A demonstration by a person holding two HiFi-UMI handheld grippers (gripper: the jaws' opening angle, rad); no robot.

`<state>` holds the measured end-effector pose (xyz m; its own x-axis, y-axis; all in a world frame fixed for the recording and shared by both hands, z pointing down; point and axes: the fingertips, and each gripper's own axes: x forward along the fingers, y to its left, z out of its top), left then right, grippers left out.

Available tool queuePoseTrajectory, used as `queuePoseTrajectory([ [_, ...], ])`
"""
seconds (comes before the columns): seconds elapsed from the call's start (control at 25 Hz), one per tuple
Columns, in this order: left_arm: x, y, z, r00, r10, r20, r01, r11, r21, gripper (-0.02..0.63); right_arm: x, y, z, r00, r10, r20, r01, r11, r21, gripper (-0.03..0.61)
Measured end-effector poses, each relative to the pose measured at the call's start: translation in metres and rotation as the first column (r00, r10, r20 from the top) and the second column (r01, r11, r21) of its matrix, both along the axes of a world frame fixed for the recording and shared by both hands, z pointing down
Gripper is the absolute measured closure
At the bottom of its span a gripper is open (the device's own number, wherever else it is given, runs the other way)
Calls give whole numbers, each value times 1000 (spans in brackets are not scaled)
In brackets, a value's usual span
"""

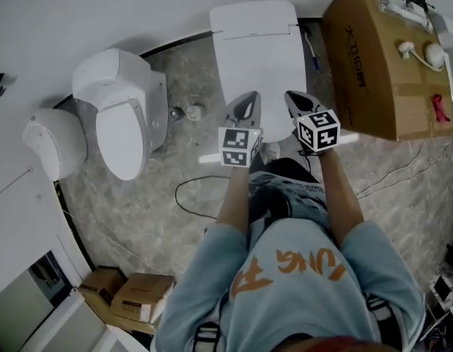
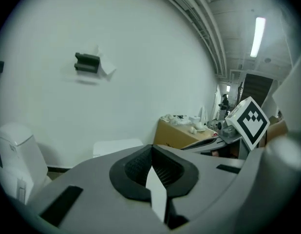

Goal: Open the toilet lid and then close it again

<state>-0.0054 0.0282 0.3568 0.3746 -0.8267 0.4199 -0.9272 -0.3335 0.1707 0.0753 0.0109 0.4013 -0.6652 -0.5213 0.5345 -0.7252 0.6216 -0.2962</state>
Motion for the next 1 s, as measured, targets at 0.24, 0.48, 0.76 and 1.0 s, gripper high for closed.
queuePoseTrajectory([
  [0.24, -19, -25, -93, 992, -87, 89, 72, 985, 159, 588, -8, -41, -110, 995, 29, 93, -46, 981, 187, 566],
  [0.48, -42, -27, -190, 971, -228, 75, 186, 911, 369, 588, -10, -54, -202, 981, 49, 188, -111, 934, 338, 566],
  [0.76, -23, -31, -266, 965, -248, 81, 178, 854, 490, 588, 1, -58, -288, 967, 73, 244, -181, 869, 460, 566],
  [1.0, -26, -24, -273, 948, -292, 126, 196, 847, 494, 588, -1, -54, -300, 967, 64, 247, -181, 852, 491, 566],
])
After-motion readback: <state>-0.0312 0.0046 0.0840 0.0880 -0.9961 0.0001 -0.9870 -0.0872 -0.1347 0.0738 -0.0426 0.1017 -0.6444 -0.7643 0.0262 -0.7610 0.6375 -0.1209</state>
